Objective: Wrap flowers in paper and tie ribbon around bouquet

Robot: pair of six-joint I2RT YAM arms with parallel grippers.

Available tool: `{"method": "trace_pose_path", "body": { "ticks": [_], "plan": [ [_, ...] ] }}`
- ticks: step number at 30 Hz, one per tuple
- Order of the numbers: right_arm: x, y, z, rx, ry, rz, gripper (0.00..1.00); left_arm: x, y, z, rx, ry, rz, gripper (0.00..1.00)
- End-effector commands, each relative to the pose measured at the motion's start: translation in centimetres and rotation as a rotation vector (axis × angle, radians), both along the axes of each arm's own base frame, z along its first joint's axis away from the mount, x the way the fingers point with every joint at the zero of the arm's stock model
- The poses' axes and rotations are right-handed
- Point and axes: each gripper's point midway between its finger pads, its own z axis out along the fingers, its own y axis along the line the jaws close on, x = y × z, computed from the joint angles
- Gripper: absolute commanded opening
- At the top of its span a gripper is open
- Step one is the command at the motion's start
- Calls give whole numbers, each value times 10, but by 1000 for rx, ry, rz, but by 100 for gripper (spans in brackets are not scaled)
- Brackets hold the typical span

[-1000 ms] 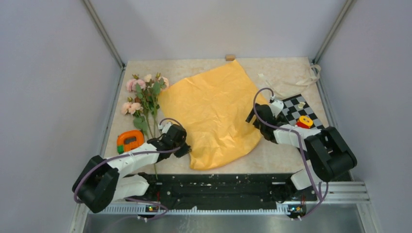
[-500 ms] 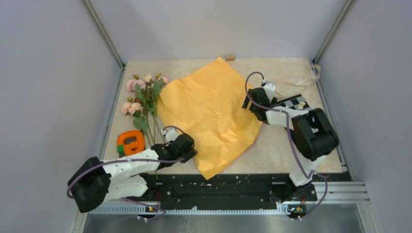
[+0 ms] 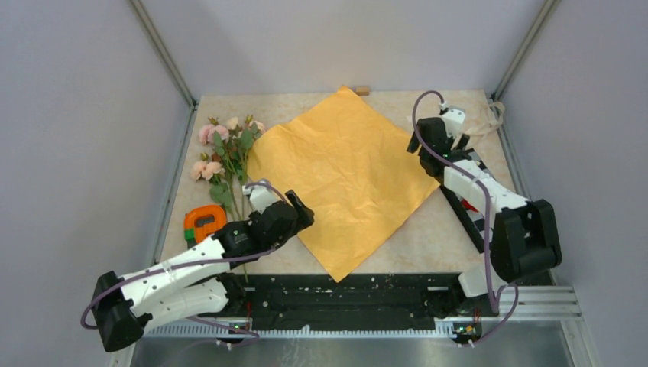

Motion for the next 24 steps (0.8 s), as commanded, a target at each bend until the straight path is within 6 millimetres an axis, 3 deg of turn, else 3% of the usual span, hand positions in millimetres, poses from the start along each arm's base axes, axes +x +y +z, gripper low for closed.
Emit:
{"method": "trace_pose_path", "body": {
  "ticks": [1,4,8,9,12,16,20,24],
  "plan": [
    [-19,-23,58,-49,-85,-45,99,19,36,38,169,-147,76,99],
    [-34,-8,68,24,-110,64,99,34,54,49,227,-180,127,99],
    [-60,45,74,234,-213,357,99,69,78,45,205,-143,145,99],
    [-71,58,68,289,-235,429,99,80,88,43,173,-124,156,99],
    [-98,86,81,423,-369,596,99,112,112,38,159,-107,182,99],
    [-118,99,84,512,-466,680,98,157,147,18,134,-36,235,99],
    [-125,103,89,467,-520,761,99,201,164,-3,101,41,225,97],
    [-122,91,82,445,-522,690,99,217,208,-21,155,151,347,91]
  ]
}}
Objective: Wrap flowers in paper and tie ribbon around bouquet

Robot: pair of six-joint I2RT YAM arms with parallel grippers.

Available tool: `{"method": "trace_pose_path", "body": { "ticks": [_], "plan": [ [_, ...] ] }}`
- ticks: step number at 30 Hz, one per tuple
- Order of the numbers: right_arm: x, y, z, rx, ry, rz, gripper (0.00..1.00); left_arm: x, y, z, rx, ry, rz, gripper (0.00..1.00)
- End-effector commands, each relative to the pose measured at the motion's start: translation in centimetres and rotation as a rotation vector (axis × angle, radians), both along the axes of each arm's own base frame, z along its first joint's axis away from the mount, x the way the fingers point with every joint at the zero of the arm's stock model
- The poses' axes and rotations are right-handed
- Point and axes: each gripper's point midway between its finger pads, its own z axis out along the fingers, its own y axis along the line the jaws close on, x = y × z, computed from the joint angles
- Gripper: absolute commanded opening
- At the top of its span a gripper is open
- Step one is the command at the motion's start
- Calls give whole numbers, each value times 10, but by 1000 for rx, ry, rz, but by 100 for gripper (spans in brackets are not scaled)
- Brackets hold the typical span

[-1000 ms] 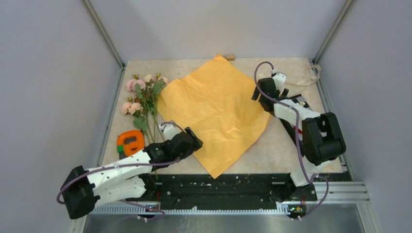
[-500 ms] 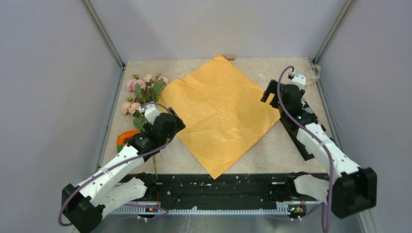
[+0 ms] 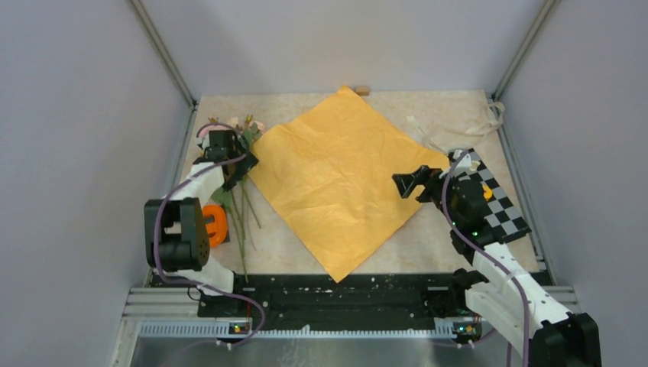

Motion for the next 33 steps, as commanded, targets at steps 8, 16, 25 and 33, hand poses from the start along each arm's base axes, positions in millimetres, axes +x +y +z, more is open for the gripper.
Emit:
{"method": "trace_pose_path", "body": {
  "ticks": [8,16,25,33],
  "plan": [
    [9,-15,20,-3,-100,-81,99,48,52,-6,11,27,39,66],
    [13,-23,13,-14,-77,-136,99,54,53,-25,16,96,22,38],
    [16,-29,7,-19,-55,-174,99,49,56,-43,24,145,38,34],
    [15,-31,2,-19,-38,-186,99,45,55,-35,20,138,35,8]
  ]
}}
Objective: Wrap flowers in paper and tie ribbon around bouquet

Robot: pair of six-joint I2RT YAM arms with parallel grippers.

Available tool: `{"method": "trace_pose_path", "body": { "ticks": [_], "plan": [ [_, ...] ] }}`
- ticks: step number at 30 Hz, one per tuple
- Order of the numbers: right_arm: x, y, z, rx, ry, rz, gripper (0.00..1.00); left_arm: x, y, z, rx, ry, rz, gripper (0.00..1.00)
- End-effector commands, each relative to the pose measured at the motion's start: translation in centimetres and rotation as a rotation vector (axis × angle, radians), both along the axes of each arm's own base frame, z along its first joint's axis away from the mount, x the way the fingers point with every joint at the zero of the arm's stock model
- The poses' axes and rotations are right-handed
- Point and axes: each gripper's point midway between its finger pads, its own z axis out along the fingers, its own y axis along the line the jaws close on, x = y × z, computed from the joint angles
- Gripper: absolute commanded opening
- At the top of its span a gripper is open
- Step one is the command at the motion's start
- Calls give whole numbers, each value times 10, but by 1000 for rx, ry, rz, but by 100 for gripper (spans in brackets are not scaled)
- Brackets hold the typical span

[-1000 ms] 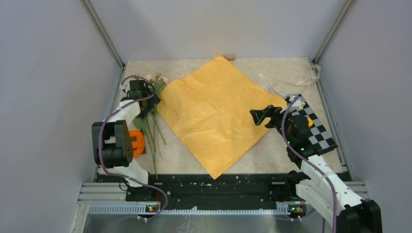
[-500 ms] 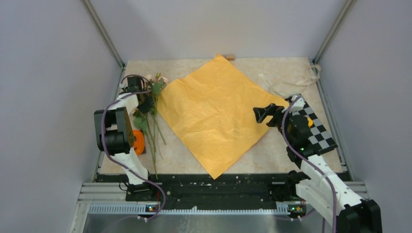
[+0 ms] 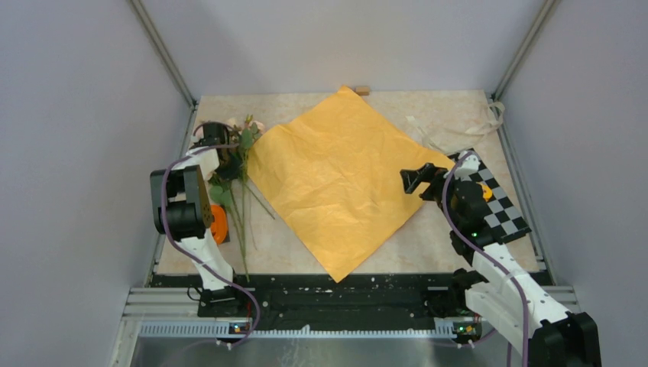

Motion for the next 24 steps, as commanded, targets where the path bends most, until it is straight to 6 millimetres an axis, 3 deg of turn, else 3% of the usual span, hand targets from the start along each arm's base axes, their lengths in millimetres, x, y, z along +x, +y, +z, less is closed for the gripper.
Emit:
{"method": "trace_pose_path", "body": {
  "ticks": [1,6,11,14,17,19,21,24],
  "plan": [
    [2,-5,2,2,-3,-28,99,7,4,25,28,-58,-2,4],
    [-3,-5,10,7,-12,-20,99,2,11,69,85,-143,-7,0],
    [-14,-8,27,6,-33,-10,99,-7,21,151,182,-303,4,0],
    [-22,-8,34,1,-40,2,99,-16,13,201,182,-423,-35,0],
    [-25,-7,40,8,-66,13,99,-28,-18,242,81,-546,-99,0],
    [-25,-8,38,6,-63,5,99,-31,-50,264,38,-652,-185,2],
    [-23,-11,37,13,-57,-17,99,-31,-94,279,-2,-730,-302,5],
    [-23,-9,38,38,-56,-10,99,-28,-177,282,-105,-769,-543,7]
  ]
}}
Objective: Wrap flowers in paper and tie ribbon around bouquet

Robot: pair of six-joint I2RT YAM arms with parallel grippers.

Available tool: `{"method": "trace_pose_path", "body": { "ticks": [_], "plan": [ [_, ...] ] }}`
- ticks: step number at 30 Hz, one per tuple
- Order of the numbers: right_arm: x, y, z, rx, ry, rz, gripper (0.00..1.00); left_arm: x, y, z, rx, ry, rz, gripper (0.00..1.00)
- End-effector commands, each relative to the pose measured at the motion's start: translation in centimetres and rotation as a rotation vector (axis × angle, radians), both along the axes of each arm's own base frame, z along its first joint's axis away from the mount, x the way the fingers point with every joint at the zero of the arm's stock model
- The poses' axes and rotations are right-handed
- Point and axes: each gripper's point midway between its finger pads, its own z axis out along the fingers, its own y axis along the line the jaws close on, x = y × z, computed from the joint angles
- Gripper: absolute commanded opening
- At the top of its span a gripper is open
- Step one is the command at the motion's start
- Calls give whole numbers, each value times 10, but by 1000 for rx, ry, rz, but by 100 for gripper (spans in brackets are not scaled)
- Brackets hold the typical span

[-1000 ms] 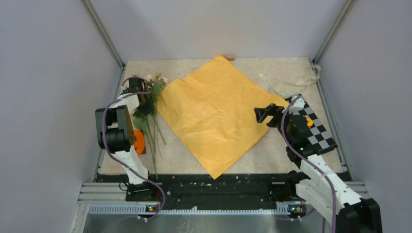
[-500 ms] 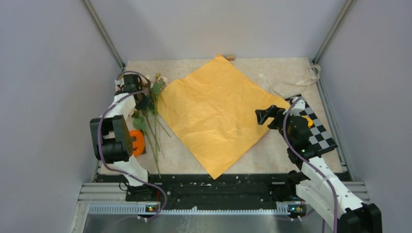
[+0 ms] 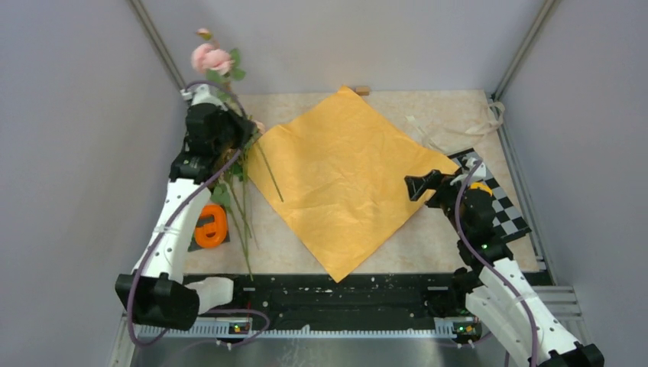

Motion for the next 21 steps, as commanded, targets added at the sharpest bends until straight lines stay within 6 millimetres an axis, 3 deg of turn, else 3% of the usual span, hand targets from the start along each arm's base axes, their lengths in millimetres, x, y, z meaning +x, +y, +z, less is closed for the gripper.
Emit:
{"method": "trace_pose_path", "body": {
  "ticks": [1,4,11,16,21],
  "plan": [
    [3,0,26,40,-54,-6,99,9,-117,5,-63,-74,-399,6],
    [5,2,23,51,-41,-1,99,29,-168,-11,-80,-46,-528,4],
    [8,3,16,68,-17,-9,99,93,-249,-79,-86,125,-621,0],
    [9,-2,14,63,-17,-38,99,124,-286,-121,-118,185,-601,0],
    [11,-6,12,62,-21,-62,99,142,-307,-172,-157,269,-585,1]
  ]
}}
